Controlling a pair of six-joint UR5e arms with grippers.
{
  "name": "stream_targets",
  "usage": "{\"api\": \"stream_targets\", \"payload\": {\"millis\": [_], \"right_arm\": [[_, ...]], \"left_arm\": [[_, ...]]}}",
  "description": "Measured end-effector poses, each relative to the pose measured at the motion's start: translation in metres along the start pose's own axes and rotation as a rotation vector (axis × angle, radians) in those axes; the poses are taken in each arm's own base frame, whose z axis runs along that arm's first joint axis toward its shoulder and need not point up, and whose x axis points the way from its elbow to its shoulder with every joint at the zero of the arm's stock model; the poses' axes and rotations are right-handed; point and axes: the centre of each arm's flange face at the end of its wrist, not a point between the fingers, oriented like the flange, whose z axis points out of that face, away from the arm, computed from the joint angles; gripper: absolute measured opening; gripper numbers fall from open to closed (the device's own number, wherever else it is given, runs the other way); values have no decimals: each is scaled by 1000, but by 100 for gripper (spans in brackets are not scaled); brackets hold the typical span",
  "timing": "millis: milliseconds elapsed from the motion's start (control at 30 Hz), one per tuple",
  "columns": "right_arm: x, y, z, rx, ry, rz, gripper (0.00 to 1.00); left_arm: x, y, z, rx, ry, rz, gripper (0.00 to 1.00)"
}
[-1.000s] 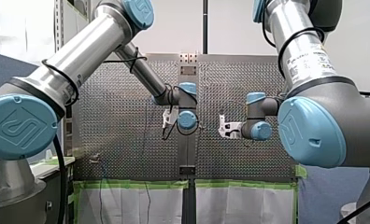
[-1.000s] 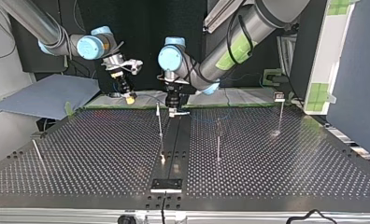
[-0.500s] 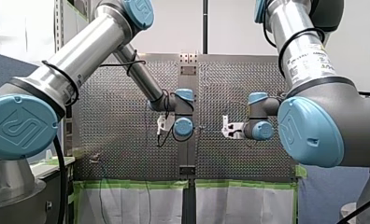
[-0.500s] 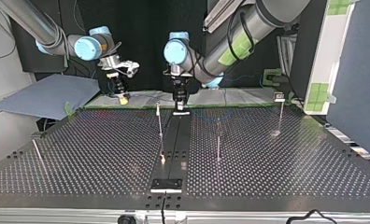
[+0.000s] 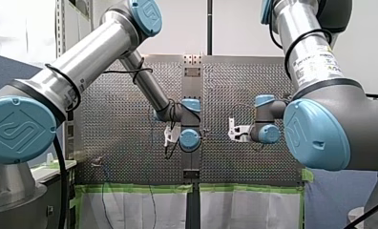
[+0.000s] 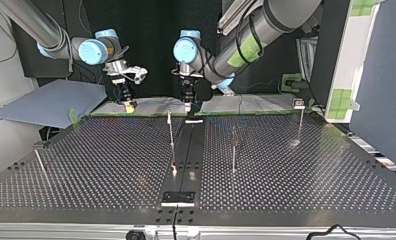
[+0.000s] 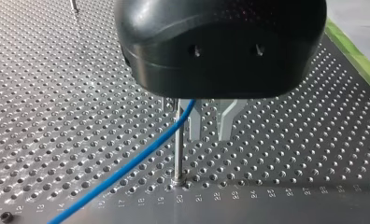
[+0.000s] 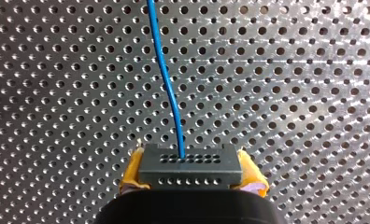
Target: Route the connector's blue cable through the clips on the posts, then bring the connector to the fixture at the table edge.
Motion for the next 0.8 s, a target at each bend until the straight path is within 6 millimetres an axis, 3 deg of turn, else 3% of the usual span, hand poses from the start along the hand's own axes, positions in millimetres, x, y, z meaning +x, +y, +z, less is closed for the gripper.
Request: {"api": "stream_targets", "payload": {"millis": [467,800], "right_arm": [[0,13,2,-22,18,5,0],[-1,21,4,-34,31,12,0]], "left_arm": [[25,-8,7,19,11,-18,22],[16,-13,20,13,-3,-42,22]]}}
